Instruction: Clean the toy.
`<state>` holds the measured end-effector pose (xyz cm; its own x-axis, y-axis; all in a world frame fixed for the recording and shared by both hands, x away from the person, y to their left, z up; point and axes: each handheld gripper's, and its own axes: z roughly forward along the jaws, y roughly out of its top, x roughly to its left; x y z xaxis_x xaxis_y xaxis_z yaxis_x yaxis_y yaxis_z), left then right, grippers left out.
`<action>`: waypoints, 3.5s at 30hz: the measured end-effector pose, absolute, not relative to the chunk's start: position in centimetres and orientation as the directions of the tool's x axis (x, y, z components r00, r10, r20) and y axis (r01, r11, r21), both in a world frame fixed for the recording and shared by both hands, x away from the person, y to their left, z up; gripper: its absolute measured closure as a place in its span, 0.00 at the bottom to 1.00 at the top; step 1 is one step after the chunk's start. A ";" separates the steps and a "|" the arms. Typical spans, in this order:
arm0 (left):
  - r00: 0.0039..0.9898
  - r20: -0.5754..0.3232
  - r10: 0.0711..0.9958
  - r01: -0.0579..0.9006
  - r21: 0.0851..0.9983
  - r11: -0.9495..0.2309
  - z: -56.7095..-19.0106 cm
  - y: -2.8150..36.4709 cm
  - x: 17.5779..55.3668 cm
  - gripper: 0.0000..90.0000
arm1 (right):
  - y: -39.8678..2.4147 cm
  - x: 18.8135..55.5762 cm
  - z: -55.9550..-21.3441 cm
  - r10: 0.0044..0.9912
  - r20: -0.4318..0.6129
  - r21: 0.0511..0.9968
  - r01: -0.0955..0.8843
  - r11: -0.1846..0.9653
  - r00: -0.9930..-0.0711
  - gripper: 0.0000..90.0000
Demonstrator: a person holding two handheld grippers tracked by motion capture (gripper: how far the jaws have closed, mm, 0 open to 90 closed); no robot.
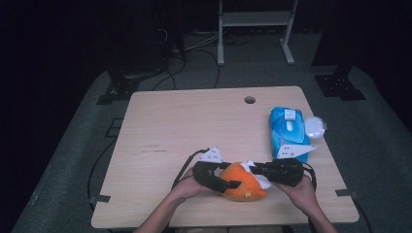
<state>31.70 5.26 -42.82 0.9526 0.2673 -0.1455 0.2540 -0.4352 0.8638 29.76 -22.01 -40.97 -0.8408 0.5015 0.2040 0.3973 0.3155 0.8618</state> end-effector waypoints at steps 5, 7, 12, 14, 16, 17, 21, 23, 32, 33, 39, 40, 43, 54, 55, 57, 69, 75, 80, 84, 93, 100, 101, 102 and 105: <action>0.933 0.021 0.358 0.131 0.909 -0.395 -40.8 5.2 31.2 0.40 | -21.6 30.2 -39.0 0.521 0.158 0.899 0.341 0.276 -0.839 0.91; 0.906 0.095 0.413 0.079 0.919 -0.386 -40.5 5.4 31.3 0.39 | -21.2 30.8 -38.3 0.531 0.148 0.914 0.321 0.249 -0.834 0.91; 0.893 0.084 0.442 0.125 0.898 -0.423 -42.1 6.2 32.4 0.35 | -19.2 32.7 -38.9 0.536 0.109 0.905 0.306 0.294 -0.837 0.91; 0.902 0.038 0.430 0.171 0.884 -0.436 -42.8 6.6 32.8 0.27 | -18.5 33.4 -40.5 0.525 0.134 0.883 0.342 0.322 -0.840 0.91; 0.907 -0.002 0.422 0.201 0.882 -0.427 -42.6 6.9 33.1 0.19 | -18.2 33.6 -41.6 0.506 0.173 0.880 0.363 0.307 -0.845 0.91; 0.909 -0.032 0.415 0.221 0.882 -0.416 -42.4 7.2 33.3 0.16 | -18.0 33.5 -41.8 0.492 0.183 0.878 0.367 0.308 -0.851 0.91; 0.904 -0.016 0.426 0.222 0.871 -0.438 -42.9 7.1 33.3 0.22 | -17.2 32.7 -41.5 0.489 0.124 0.881 0.323 0.347 -0.863 0.91; 0.906 -0.023 0.424 0.228 0.868 -0.442 -43.2 7.3 33.4 0.27 | -17.5 32.6 -41.6 0.500 0.123 0.883 0.325 0.339 -0.857 0.91; 0.896 -0.098 0.434 0.294 0.862 -0.413 -43.9 9.3 34.3 0.28 | -21.7 34.0 -43.9 0.558 0.262 0.846 0.466 0.261 -0.788 0.91; 0.896 -0.096 0.434 0.292 0.863 -0.412 -44.0 9.3 34.2 0.28 | -21.6 33.9 -43.9 0.554 0.262 0.848 0.463 0.260 -0.790 0.91; 0.895 -0.089 0.438 0.289 0.862 -0.416 -44.0 9.1 34.1 0.28 | -19.5 32.7 -42.1 0.473 0.231 0.888 0.383 0.254 -0.850 0.91; 0.895 -0.088 0.437 0.288 0.862 -0.417 -44.0 9.1 34.1 0.28 | -18.9 32.5 -42.0 0.475 0.204 0.888 0.366 0.279 -0.856 0.91; 0.896 -0.097 0.434 0.293 0.864 -0.410 -44.0 9.3 34.1 0.28 | -19.1 32.7 -42.4 0.485 0.207 0.883 0.375 0.280 -0.850 0.91; 0.933 -0.020 0.359 0.200 0.860 -0.470 -43.6 8.0 32.8 0.28 | -21.0 34.1 -43.7 0.554 0.275 0.858 0.460 0.227 -0.786 0.91; 0.938 -0.012 0.348 0.187 0.860 -0.475 -43.5 7.8 32.6 0.28 | -21.0 34.1 -43.6 0.552 0.276 0.866 0.453 0.213 -0.787 0.91; 0.941 0.002 0.339 0.173 0.857 -0.486 -43.4 7.8 32.4 0.27 | -20.9 34.2 -43.4 0.550 0.270 0.870 0.445 0.212 -0.790 0.91; 0.935 0.022 0.353 0.163 0.858 -0.487 -43.4 7.0 32.2 0.27 | -20.0 33.0 -42.6 0.518 0.258 0.878 0.422 0.227 -0.815 0.91; 0.936 0.001 0.353 0.176 0.864 -0.471 -43.5 7.5 32.4 0.27 | -19.9 33.0 -42.8 0.521 0.245 0.874 0.419 0.247 -0.818 0.91; 0.938 0.003 0.348 0.173 0.864 -0.473 -43.5 7.3 32.3 0.27 | -20.8 33.1 -43.2 0.549 0.248 0.863 0.439 0.250 -0.799 0.91; 0.944 0.030 0.328 0.145 0.857 -0.494 -43.3 6.9 32.0 0.25 | -19.6 32.3 -42.5 0.527 0.208 0.881 0.392 0.265 -0.824 0.90; 0.941 -0.025 0.337 0.180 0.881 -0.438 -43.0 8.5 33.0 0.20 | -20.1 32.5 -42.4 0.522 0.185 0.880 0.377 0.288 -0.832 0.90; 0.949 0.005 0.316 0.152 0.871 -0.468 -43.2 7.4 32.4 0.26 | -18.4 31.6 -41.3 0.489 0.129 0.895 0.314 0.318 -0.863 0.90; 0.950 0.023 0.312 0.137 0.866 -0.480 -43.1 7.2 32.2 0.26 | -18.0 31.4 -41.2 0.479 0.116 0.896 0.299 0.328 -0.870 0.90; 0.950 0.032 0.311 0.130 0.864 -0.487 -43.0 7.3 32.2 0.26 | -17.5 31.2 -41.1 0.477 0.095 0.894 0.286 0.345 -0.874 0.90; 0.946 -0.007 0.325 0.162 0.875 -0.455 -43.2 7.8 32.5 0.24 | -18.0 31.5 -41.2 0.489 0.096 0.891 0.293 0.345 -0.867 0.90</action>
